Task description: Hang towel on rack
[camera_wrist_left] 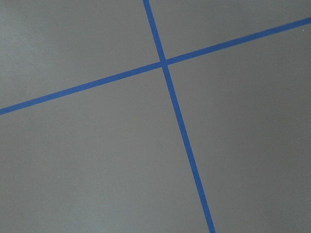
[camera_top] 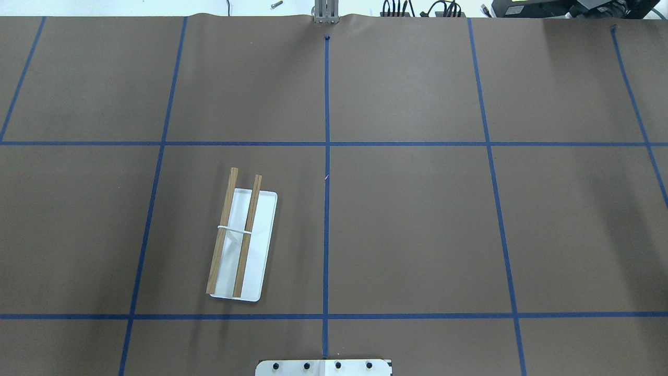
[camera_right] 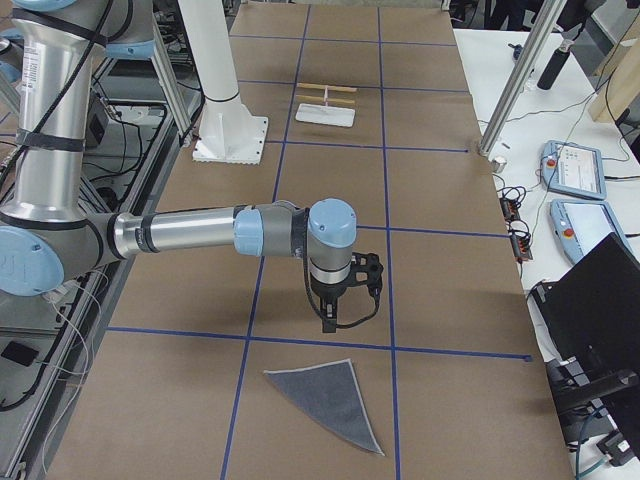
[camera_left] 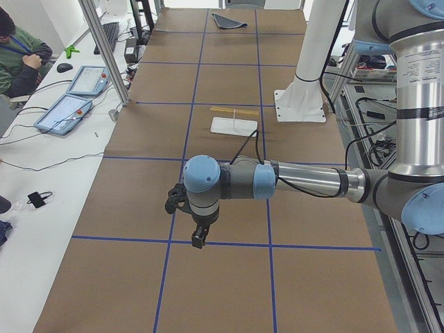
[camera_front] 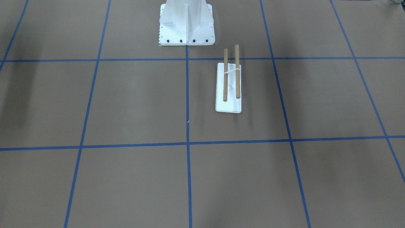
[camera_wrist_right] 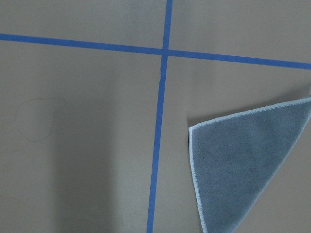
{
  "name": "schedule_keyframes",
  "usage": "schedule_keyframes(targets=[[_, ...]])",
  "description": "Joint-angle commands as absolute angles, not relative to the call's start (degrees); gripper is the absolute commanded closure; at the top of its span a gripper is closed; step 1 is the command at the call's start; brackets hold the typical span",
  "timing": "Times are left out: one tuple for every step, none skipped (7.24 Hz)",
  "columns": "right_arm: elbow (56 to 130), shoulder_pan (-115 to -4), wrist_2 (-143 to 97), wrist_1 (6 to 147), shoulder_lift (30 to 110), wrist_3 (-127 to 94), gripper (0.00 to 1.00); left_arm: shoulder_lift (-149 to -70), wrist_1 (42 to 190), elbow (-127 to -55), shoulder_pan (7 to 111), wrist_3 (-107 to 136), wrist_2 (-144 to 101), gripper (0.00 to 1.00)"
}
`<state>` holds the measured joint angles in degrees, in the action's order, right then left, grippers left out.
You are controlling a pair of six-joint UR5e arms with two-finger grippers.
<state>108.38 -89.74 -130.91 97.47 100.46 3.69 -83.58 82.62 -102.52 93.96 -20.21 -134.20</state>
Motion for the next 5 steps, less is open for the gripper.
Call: schedule_keyframes(targets=[[108.46, -89.74, -130.96, 97.47, 100.46, 3.69, 0.0, -83.5, 83.14, -103.0, 93.87, -20.3, -134.21, 0.02], [108.72, -89.74, -130.96, 97.47, 100.37, 3.69, 0.0, -83.5, 83.14, -103.88, 93.95, -20.22, -134.3, 0.02], [109.42, -89.74, -131.04, 97.38, 100.02, 3.78, 0.0, -83.58, 83.14, -105.8, 93.87, -20.21, -133.86, 0.02], [111.69, -89.74, -130.96, 97.47, 100.02, 3.78, 0.0, -84.19, 83.14, -107.56, 93.87, -20.13, -133.86, 0.02], [112.58, -89.74, -131.04, 97.47, 99.93, 3.78, 0.0, -85.5, 83.14, -108.19, 93.87, -20.13, -133.86, 0.02]])
